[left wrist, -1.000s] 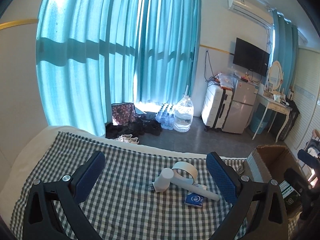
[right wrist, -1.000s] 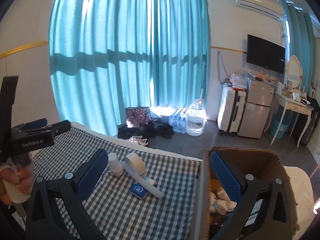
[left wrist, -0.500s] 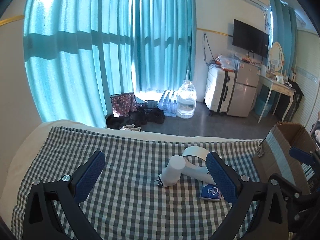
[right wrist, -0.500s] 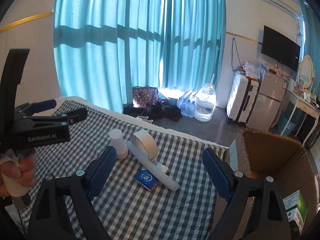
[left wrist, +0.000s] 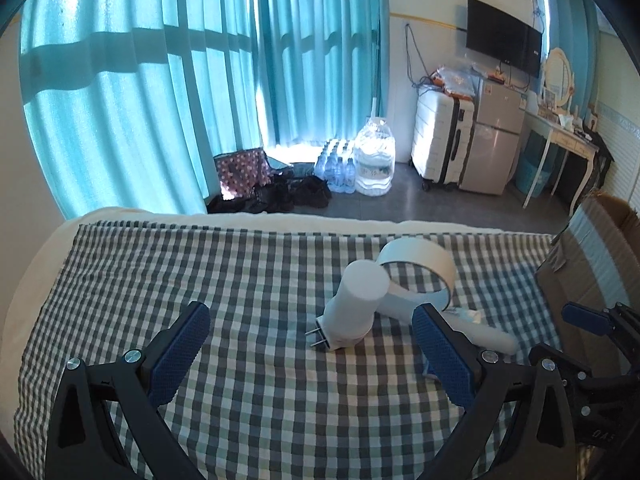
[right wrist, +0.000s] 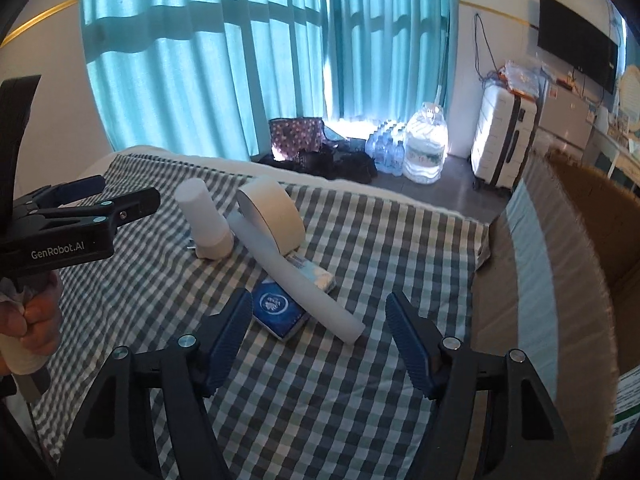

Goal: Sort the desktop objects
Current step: 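Grasp the white cylinder with left gripper while right grasps the white foam tube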

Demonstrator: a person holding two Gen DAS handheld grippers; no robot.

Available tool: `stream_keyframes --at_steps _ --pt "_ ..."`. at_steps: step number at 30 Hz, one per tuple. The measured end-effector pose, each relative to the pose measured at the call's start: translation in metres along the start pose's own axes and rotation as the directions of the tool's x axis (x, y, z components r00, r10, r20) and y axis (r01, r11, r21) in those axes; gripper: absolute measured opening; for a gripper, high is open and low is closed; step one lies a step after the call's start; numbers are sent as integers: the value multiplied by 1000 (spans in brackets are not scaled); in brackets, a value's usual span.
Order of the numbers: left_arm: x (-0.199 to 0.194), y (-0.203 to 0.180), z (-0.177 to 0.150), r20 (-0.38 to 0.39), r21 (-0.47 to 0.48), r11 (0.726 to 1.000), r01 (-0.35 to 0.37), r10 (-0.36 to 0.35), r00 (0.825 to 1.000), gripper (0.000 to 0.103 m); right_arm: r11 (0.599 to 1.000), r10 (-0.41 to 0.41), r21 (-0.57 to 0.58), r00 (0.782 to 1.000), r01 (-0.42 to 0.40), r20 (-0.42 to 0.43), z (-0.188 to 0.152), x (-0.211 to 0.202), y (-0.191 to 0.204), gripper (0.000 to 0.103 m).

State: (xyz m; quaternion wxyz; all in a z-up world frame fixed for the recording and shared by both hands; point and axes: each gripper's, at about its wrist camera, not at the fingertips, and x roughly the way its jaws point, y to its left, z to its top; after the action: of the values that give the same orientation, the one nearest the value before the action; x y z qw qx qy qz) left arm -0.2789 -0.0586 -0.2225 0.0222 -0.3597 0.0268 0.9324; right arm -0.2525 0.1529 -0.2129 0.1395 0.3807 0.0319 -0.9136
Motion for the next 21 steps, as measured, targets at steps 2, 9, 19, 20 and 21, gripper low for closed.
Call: stream_keyframes --at_steps 2,9,19,20,21 --pt "10 0 0 -18 -22 1000 4 -4 1000 103 1000 1 6 1000 -1 -9 -3 8 -3 68" --pt "40 -8 -4 -42 -36 999 -15 13 999 103 999 9 45 999 -6 -50 -14 42 -12 68" --pt "78 -16 -4 -79 -28 1000 -13 11 997 86 994 53 94 997 -48 -58 -21 73 -28 68" --pt "81 -16 -6 -90 -27 1000 -1 -1 996 72 996 51 82 997 -46 -60 -23 75 -26 68" --pt "82 -16 -6 -98 -33 999 19 -22 995 66 997 45 72 997 -41 -56 -26 76 -24 68"
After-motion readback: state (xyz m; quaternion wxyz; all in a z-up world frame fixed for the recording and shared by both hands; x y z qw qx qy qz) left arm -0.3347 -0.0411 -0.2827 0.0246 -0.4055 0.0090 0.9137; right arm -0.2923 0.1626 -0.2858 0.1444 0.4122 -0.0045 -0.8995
